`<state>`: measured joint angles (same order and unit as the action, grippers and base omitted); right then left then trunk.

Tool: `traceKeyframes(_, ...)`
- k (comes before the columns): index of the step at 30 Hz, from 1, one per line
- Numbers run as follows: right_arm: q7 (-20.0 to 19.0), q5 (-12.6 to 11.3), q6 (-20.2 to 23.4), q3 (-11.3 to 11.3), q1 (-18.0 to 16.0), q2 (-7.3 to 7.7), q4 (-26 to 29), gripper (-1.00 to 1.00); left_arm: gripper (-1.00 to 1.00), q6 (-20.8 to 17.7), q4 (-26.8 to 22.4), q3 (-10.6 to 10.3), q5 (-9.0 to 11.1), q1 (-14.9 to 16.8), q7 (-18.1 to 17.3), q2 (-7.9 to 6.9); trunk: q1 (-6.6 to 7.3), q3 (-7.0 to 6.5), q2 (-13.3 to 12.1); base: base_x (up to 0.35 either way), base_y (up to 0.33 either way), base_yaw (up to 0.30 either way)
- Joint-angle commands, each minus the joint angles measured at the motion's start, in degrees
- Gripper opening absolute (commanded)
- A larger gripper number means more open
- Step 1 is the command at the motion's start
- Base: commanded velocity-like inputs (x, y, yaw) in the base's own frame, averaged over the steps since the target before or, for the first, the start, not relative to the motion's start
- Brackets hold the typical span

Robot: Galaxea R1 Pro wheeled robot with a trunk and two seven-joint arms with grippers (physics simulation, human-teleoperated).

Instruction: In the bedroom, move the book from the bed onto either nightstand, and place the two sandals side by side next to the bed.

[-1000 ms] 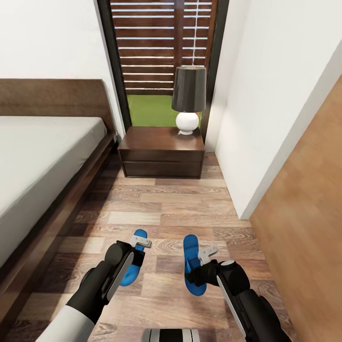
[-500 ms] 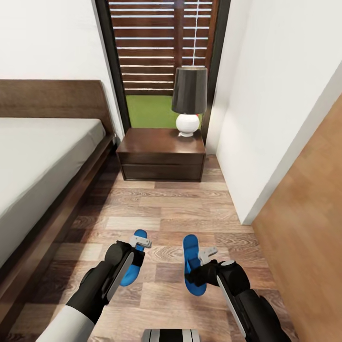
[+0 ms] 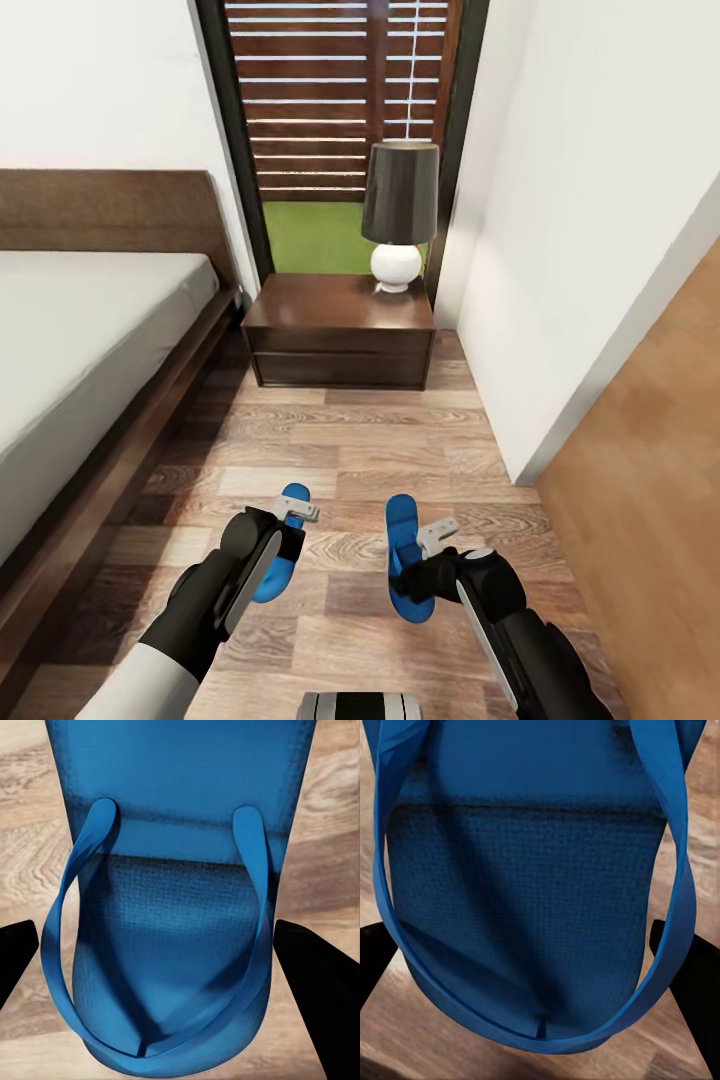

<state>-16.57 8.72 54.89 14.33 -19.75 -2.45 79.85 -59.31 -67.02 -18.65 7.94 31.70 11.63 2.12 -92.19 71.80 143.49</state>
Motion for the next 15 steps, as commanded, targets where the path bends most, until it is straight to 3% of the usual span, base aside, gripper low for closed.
traceKeyframes(1,-0.5,0.6,0.2,0.0,0.0,0.00,0.1,-1.00,-1.00,-0.2,0.0,-0.1,0.6,0.0,0.6,-0.01,0.00,0.05,0.0,0.128,0.000,0.000)
traceKeyframes(15,-0.5,0.5,0.2,0.0,-0.1,0.07,0.0,-1.00,-1.00,-0.2,0.0,-0.1,0.6,0.0,0.6,-0.01,0.00,0.05,0.0,0.128,0.000,0.000)
